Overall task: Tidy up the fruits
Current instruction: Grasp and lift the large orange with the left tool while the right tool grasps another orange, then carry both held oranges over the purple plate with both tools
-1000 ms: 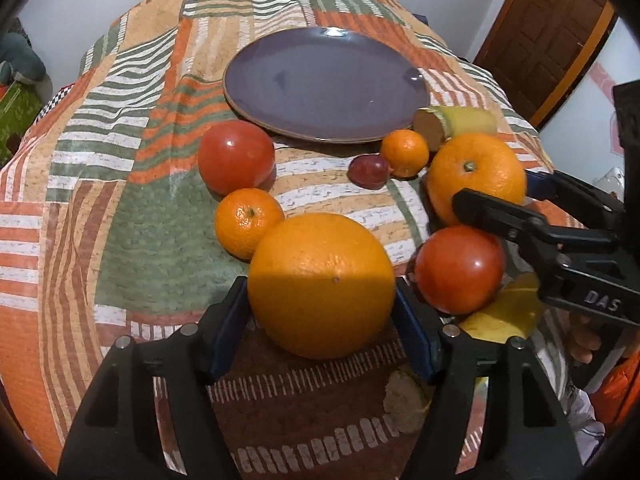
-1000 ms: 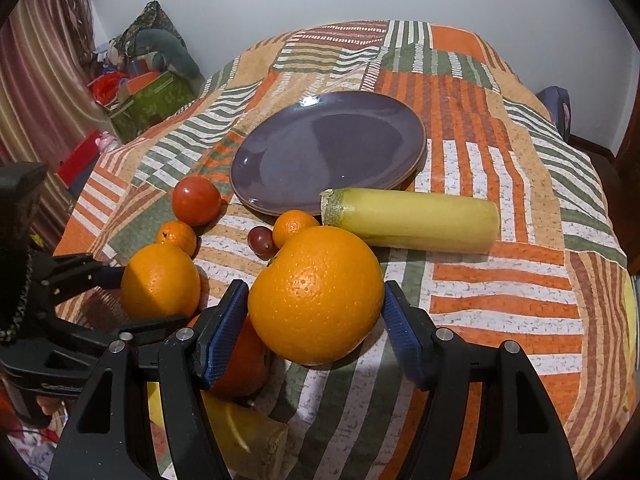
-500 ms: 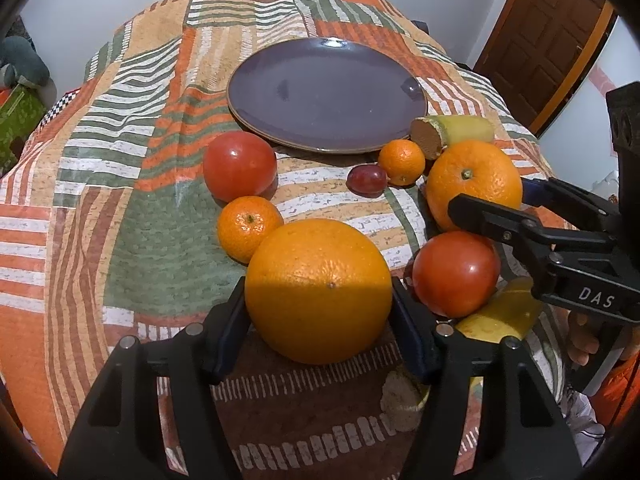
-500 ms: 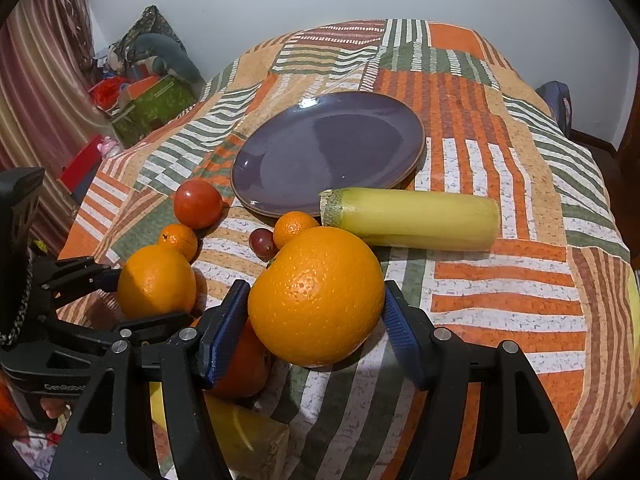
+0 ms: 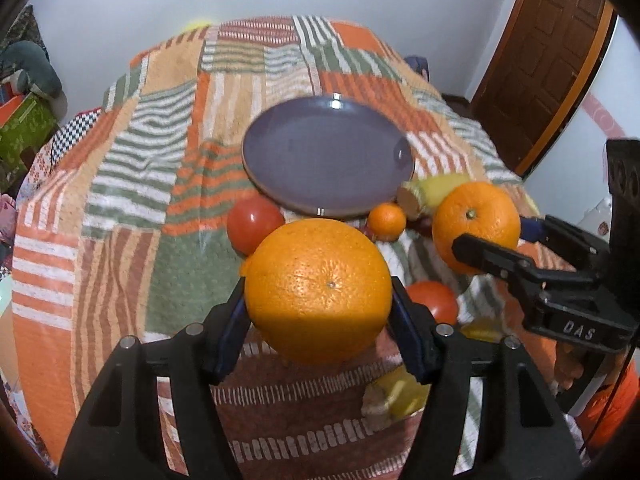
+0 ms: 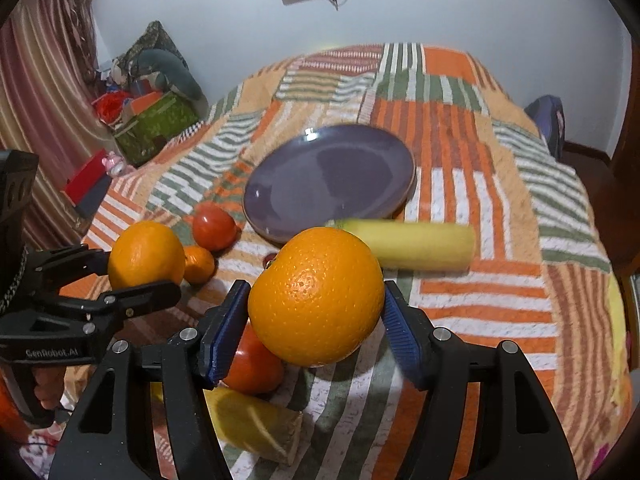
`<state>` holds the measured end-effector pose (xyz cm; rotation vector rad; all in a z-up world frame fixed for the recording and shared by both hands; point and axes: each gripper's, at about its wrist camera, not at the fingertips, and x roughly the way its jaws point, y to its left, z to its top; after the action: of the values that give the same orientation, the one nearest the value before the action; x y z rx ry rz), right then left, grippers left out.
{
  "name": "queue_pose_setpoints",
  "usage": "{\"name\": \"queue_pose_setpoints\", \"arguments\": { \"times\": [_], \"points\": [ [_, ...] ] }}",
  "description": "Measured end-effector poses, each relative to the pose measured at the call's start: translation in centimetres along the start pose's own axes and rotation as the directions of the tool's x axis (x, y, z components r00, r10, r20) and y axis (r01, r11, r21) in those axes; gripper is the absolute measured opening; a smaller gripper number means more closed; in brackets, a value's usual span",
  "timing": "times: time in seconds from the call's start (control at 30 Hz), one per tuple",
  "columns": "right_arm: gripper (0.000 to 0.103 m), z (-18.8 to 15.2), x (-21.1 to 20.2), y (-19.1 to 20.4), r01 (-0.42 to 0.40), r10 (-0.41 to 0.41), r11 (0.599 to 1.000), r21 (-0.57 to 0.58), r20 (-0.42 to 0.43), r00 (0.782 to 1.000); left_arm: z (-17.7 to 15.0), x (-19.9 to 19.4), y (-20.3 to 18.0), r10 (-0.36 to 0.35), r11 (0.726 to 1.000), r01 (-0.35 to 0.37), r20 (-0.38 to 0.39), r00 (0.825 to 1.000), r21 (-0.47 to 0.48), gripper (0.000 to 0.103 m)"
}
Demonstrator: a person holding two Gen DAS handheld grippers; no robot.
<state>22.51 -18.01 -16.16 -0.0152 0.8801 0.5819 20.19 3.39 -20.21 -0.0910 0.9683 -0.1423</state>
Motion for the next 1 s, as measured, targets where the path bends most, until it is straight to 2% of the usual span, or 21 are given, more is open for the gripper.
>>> {"name": "queue_pose_setpoints", "arguments": {
  "times": [0.33,0.67,1.0],
  "points": [
    [0.062,2.7,-2.5,0.5,0.010,-0.008,1.000,-0.016,0.112,0.994,3.5,-3.0,-0.2,0.008,1.000,-0.007,0.129,0.992,-0.008,0.064],
    [0.062,6.1,-2.7,-0.4,0.040,-0.035,0.999,-0.020,0.194,0.980,7.0,-4.2,0.8,0.039,0.999,-0.034,0.213,0.976,-0.027,0.064],
    [0.062,8.5,-1.4,-1.2,0.063,-0.062,0.998,0.003,0.234,0.970,10.2,-2.1,1.8,0.063,0.997,-0.055,0.215,0.974,-0.046,0.064]
  ]
}}
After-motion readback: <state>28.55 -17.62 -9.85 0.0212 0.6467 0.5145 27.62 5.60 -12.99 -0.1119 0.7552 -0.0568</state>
